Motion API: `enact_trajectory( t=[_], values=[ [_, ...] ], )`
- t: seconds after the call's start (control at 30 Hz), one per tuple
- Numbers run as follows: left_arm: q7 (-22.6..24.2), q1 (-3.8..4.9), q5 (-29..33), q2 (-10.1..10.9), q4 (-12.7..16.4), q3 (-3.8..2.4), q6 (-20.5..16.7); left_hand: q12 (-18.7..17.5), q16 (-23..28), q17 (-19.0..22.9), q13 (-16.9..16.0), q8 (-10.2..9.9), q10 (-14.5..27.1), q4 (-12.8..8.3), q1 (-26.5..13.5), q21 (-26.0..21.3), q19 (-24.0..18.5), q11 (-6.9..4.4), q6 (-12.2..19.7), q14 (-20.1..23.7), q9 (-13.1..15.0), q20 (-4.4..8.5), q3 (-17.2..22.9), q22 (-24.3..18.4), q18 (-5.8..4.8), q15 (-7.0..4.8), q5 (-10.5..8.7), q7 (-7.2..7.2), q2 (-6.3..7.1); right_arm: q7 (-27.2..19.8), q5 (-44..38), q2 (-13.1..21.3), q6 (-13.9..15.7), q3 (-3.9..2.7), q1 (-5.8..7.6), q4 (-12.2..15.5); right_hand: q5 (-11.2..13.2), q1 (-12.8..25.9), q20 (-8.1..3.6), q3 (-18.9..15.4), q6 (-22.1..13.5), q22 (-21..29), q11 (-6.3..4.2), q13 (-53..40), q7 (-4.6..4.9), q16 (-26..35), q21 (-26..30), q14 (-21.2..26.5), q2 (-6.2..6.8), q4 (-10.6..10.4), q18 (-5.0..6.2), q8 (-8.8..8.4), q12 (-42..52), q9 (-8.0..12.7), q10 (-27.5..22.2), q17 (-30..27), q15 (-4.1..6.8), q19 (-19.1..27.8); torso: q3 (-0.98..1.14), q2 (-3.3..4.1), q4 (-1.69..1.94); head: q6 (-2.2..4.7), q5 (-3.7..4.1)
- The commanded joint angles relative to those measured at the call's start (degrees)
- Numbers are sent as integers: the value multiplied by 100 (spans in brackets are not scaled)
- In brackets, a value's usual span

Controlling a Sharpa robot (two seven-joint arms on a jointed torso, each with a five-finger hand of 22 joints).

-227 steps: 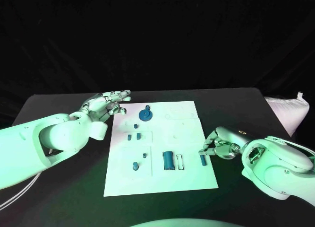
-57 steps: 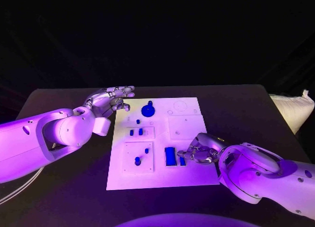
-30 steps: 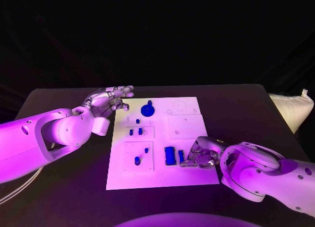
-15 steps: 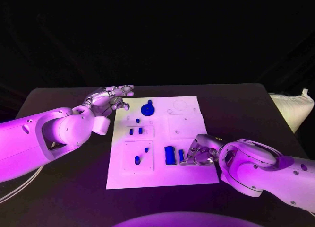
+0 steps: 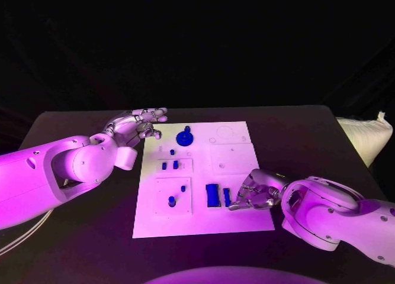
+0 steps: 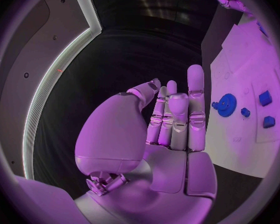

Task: Assemble the parts on the task board

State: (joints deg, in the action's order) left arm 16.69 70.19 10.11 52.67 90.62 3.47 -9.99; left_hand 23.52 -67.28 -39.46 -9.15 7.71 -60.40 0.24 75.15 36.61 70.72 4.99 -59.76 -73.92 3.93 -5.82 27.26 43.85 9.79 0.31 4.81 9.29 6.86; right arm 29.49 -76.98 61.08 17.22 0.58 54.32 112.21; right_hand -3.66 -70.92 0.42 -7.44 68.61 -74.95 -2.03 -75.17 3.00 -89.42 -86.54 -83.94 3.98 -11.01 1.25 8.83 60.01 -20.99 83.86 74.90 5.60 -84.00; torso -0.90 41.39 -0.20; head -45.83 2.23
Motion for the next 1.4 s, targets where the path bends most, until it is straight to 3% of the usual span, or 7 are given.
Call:
enact_trajectory(
  t=[0.03, 0.43, 0.6, 0.77, 1.03, 1.37, 1.4],
  values=[
    [30, 1, -41, -3, -11, 1, 123, 20, 29, 12, -7, 34, 31, -23, -9, -27, -29, 3, 46, 35, -1, -25, -4, -7, 64, 2, 24, 7, -61, -627, 487, 60, 464, -19, 85, 36, -32, 66, 42, -52, 0, -1104, 38, -97, -35, 21, 35, -579, -9, -4, -5, 16, -27, -17, 63, 1392, -33, -397, -6, -6, -4, 28, 9],
    [242, -92, 14, -128, -230, 8, 100, 23, 582, 1016, 54, 72, 237, 49, -178, -213, -260, 62, 106, 619, -3, -87, -146, -97, 56, 75, 19, 42, -5, -2974, 3879, -33, 1097, -32, 624, -874, -526, -620, 200, -84, -637, 28, 268, 1015, 245, 927, 1202, -259, -399, 241, 307, -390, -2366, 129, -794, 226, -214, 213, -59, -161, -6, 164, 79],
    [407, -155, 118, -328, -539, 9, -33, -106, 1383, 1498, 245, 83, 313, 80, -200, -774, -847, 141, 162, 1293, -10, -202, -289, -437, 56, 170, 20, 87, -19, -3830, 5555, -353, 998, -33, 799, -1613, -510, -1147, 329, -69, -890, 2742, 424, 2609, 407, 3805, 4267, 715, -665, 399, 878, -511, -4339, 259, -1564, -2571, -357, 1599, -99, -319, -21, 327, 98],
    [584, -220, 251, -602, -994, 11, -223, -430, 2878, 2243, 525, 26, 182, 88, -128, -1474, -1447, 215, 182, 1689, -17, -355, -251, -942, 48, 330, 19, 113, -68, -4353, 6440, -795, 729, -44, 871, -2381, -416, -1541, 536, -50, -998, 3884, 610, 4105, 511, 5914, 5761, 1367, -820, 403, 926, -531, -5415, 474, -1647, -3958, -568, 2059, -128, -496, -76, 553, 73],
    [890, -340, 401, -1049, -1722, 9, -521, -1135, 4603, 2995, 561, -185, 101, 108, -98, -2502, -2274, 343, 209, 1815, -19, -710, -235, -1795, 42, 635, 19, 138, -46, -4895, 7035, -1513, 310, -126, 892, -3492, -402, -1778, 1162, -152, -1226, 5553, 924, 6227, 588, 8215, 7799, 2165, -916, 370, 946, -532, -5648, 1049, -1937, -5754, -1180, 2595, -105, -687, -141, 941, 19],
    [1100, -452, 382, -1411, -2144, -5, -676, -1582, 5400, 3362, 562, -368, 42, 71, -45, -2875, -2362, 403, 157, 1676, -16, -863, -342, -2326, 84, 741, 28, 191, -92, -5182, 7002, -2032, -19, -184, 884, -4332, -417, -1714, 1163, -218, -1221, 6344, 984, 7157, 680, 8537, 8267, 1723, -1019, 672, 943, -523, -5634, 1504, -1954, -6667, -1138, 2145, -36, -779, -133, 1121, -64],
    [819, -440, 339, -1381, -2112, 1, -544, -1787, 5770, 3526, 915, -771, 1856, -24, -2323, -3088, -3797, 111, 1906, 3419, -393, -428, -1034, -2924, -294, 506, -481, -163, -264, -4844, 6927, -1997, 357, -178, 887, -4267, -183, 939, 816, 70, -2922, 6666, 750, 7517, 358, 8942, 8654, 3792, -398, 1101, 588, -883, -6001, 1665, -3892, -6888, -980, 4069, -70, -748, -140, 1088, -32]
  ],
)
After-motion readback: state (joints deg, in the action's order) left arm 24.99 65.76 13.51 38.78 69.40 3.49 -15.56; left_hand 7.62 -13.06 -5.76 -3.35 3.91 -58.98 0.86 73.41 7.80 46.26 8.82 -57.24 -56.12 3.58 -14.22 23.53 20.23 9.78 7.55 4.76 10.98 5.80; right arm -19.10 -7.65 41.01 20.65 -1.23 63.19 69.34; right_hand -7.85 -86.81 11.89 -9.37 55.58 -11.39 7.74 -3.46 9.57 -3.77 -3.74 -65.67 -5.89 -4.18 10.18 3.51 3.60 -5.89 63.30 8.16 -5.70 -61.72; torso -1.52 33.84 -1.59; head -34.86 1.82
